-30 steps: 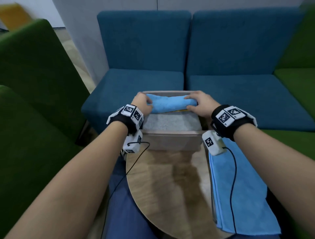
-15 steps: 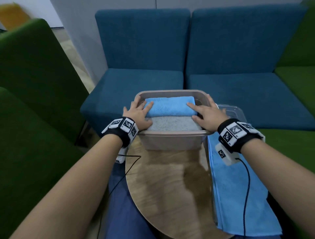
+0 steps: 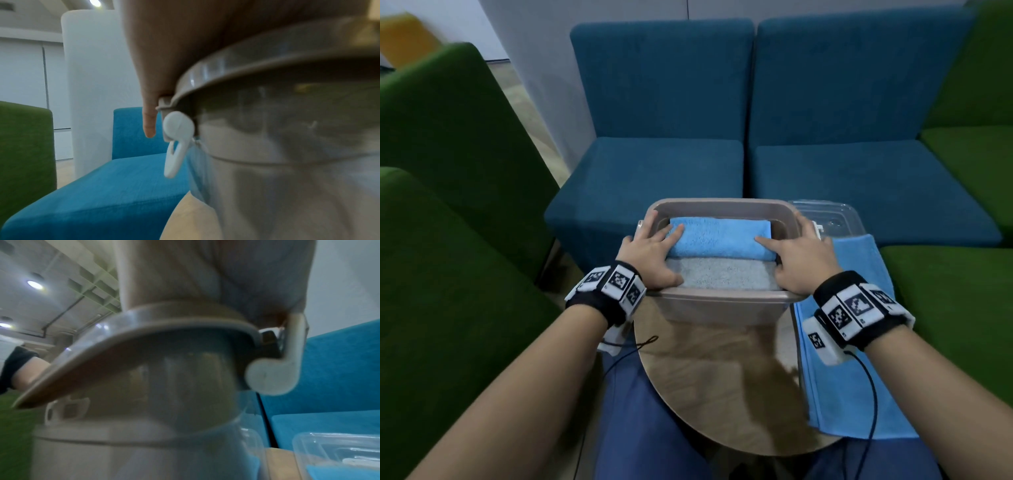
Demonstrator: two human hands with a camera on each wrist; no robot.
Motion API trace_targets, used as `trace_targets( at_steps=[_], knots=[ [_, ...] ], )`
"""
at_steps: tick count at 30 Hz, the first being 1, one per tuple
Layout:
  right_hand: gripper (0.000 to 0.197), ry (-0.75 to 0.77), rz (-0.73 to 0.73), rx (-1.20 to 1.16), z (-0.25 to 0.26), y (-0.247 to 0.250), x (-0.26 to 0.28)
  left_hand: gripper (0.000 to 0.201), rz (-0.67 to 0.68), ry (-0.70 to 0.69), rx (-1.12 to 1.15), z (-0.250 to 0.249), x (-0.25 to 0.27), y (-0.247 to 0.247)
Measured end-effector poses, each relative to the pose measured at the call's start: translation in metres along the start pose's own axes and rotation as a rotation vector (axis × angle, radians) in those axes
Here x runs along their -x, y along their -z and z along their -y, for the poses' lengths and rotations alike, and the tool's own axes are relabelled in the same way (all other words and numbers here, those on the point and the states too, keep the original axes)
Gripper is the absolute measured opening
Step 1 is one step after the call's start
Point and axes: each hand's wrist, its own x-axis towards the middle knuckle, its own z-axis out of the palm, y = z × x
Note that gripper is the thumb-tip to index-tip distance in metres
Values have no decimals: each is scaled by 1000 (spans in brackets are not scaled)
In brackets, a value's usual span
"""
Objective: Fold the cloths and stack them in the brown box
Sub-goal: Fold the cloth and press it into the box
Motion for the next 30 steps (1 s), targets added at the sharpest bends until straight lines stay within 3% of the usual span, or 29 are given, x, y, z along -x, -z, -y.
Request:
trace_targets(
  at_steps=[6,9,11,14,21,23,27,30],
  knots=[
    [55,22,-26,11,7,-6,12,97,-45,10,-30,-10,17,4],
    [45,58,-333,-25,11,-6,10,73,-295,-100,-13,-27,21,6],
    [36,136,-465,-54,11,-9,6,52,-344,-180,108,-34,22,4],
    [28,190,-378,-114,9,-10,0,47,-225,-163,285,-34,18,-2],
    [30,134,-335,-262,8,-13,-13,71,-6,-76,329,-31,12,-10],
    [32,138,-257,-130,9,-11,-13,67,-74,-65,349,-30,13,-11],
    [32,209,-201,40,11,-12,-10,27,-321,-8,405,-31,16,-14],
    [42,244,-224,78,8,-17,-11,24,-234,22,325,-32,13,-13]
  ],
)
